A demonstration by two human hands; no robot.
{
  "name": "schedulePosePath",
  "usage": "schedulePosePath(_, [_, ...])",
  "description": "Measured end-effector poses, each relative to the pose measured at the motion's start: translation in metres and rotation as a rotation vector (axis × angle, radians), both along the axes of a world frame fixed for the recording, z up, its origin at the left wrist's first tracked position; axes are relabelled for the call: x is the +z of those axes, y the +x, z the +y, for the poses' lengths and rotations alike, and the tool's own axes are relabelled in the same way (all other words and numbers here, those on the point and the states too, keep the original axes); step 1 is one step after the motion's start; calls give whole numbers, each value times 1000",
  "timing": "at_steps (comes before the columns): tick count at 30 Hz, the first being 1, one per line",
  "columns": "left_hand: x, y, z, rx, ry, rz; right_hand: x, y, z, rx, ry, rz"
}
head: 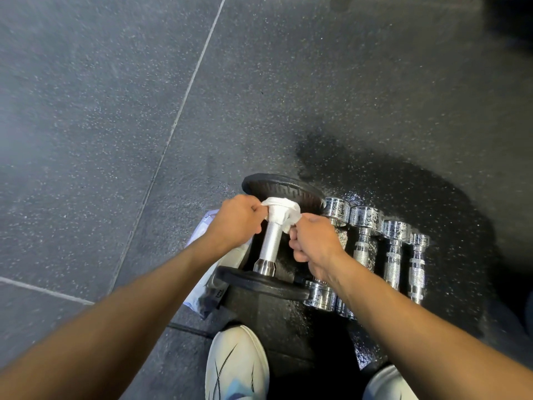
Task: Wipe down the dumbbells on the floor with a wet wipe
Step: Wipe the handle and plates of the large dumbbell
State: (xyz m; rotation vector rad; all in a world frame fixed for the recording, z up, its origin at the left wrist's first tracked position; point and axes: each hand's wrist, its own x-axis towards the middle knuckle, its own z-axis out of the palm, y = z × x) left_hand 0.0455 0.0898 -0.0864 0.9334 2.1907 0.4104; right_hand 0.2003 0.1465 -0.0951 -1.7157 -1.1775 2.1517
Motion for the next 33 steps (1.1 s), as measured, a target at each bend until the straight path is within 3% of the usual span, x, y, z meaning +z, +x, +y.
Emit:
schedulePosePath(3, [-3, -3, 1, -176, -78, 140, -3, 3, -1, 78, -111, -11])
schedulePosePath(10, [24, -16, -3, -533, -341, 112, -4, 19, -9, 320, -185, -104])
schedulePosePath(12, [22, -19, -4, -429, -289, 119, -1, 20, -10, 223, -133, -41])
schedulePosePath(14, [19, -21, -3, -196, -131, 97, 4, 19, -8, 55, -70, 71])
schedulePosePath(18, [17, -13, -3, 138, 60, -119, 10, 11, 0, -129, -2, 171])
schedulePosePath(29, [10, -2, 9, 113, -106, -377, -1, -9, 9, -77, -153, 9])
schedulePosePath(33, [10, -8, 7, -156, -217, -223, -2, -5, -2, 28, -192, -41])
